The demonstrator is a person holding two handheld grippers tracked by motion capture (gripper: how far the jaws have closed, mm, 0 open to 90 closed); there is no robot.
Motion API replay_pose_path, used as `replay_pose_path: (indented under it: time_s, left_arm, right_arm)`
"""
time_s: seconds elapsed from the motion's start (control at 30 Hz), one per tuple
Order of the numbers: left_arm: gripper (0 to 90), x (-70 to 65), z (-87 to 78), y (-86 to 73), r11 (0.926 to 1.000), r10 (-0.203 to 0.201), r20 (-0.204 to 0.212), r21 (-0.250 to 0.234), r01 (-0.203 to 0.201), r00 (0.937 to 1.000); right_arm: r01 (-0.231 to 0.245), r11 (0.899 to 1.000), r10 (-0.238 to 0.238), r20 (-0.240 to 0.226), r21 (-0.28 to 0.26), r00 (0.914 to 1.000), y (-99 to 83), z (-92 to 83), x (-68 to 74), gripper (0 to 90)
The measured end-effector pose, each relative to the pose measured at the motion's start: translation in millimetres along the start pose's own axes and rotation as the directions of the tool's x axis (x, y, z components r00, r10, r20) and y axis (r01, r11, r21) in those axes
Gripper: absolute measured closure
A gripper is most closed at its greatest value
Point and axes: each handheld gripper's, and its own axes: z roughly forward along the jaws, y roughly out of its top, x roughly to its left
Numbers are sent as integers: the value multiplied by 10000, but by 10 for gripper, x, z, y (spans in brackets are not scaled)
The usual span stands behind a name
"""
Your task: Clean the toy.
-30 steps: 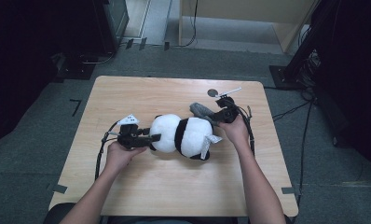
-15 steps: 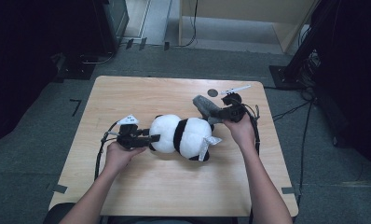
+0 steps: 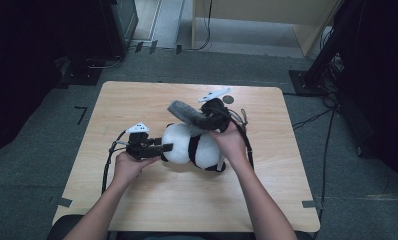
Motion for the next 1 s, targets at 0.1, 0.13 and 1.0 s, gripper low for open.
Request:
replay_pose_path:
  time_s: [0.1,0.13,1.0]
  left_arm:
    - [494,-7,1,1,10000,-21,-19,-2,21,10000]
    - [494,-10,2,1,10000,-32,-28,-4,32,10000]
    - [497,1,34,4,9999,14,-151,164,-12,9999]
  right_arm:
    - [312,9992,-306,-252,242,9992,29,173,168,756]
    - [389,9986,-377,-344,354,9987,32,227,215,756]
    - [25,9991,-41,370,430,9993,-403,-34,-91,756]
